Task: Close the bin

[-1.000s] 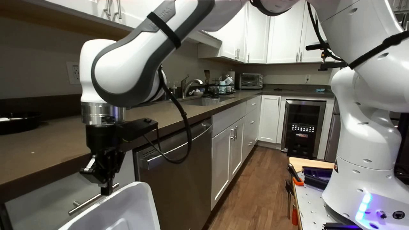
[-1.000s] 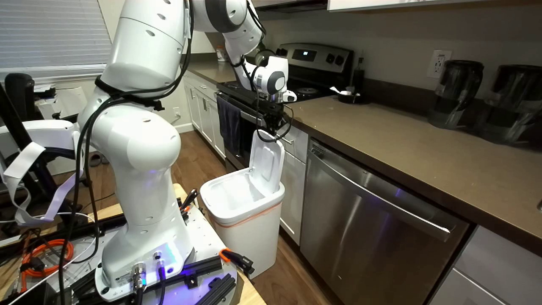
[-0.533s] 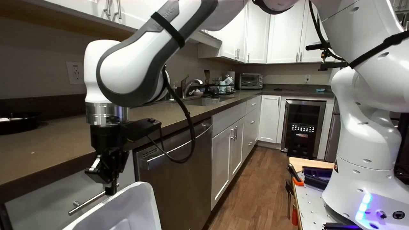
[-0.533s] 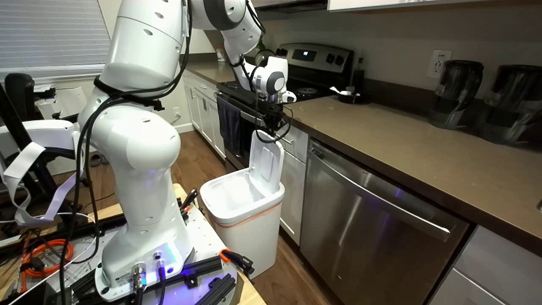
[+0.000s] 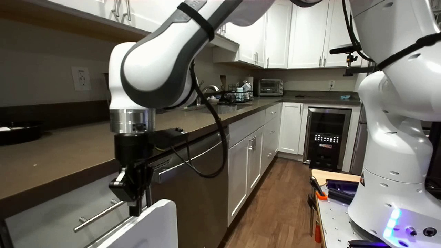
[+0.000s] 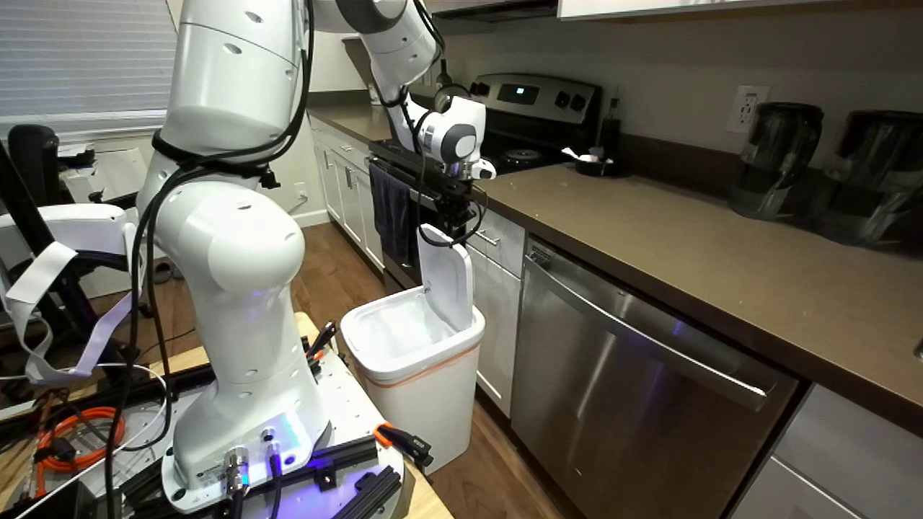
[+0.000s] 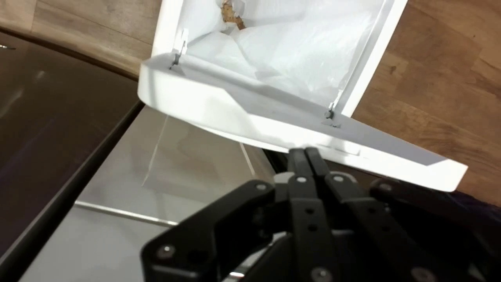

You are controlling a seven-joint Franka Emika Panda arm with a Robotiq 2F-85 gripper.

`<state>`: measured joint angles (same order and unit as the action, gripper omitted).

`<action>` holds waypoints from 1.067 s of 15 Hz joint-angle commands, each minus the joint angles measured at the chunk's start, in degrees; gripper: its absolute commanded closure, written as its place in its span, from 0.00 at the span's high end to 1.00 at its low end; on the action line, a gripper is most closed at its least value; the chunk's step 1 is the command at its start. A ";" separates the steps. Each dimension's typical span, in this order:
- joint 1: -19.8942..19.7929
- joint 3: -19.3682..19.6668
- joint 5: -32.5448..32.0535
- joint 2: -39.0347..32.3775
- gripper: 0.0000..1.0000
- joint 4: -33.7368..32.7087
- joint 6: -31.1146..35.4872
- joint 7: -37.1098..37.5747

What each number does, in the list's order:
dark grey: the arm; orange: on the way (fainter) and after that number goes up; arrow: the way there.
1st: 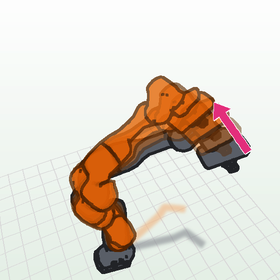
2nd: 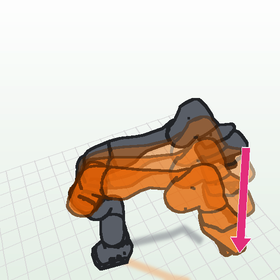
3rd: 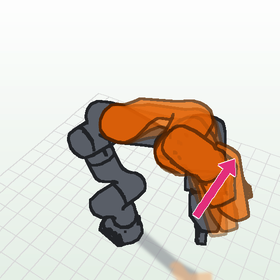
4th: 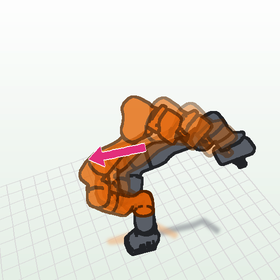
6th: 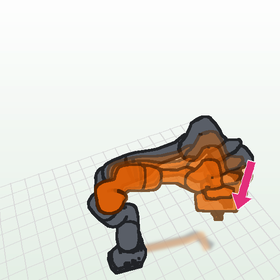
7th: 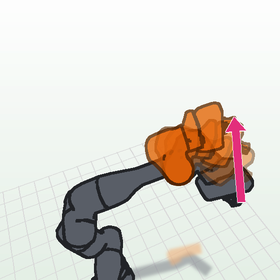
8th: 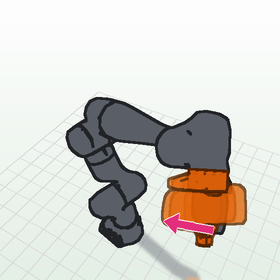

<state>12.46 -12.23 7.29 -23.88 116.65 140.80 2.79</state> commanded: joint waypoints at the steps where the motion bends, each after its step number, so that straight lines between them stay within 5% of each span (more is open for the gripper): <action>1: -2.64 -1.62 4.72 -1.51 0.05 7.31 2.17 -5.01; 9: -8.15 -4.13 9.66 -16.73 0.05 10.16 5.11 -13.84; 16: -15.58 -11.65 13.67 -23.66 0.05 9.95 4.86 -17.55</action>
<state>0.35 -20.11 17.62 -45.80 126.55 145.15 -11.42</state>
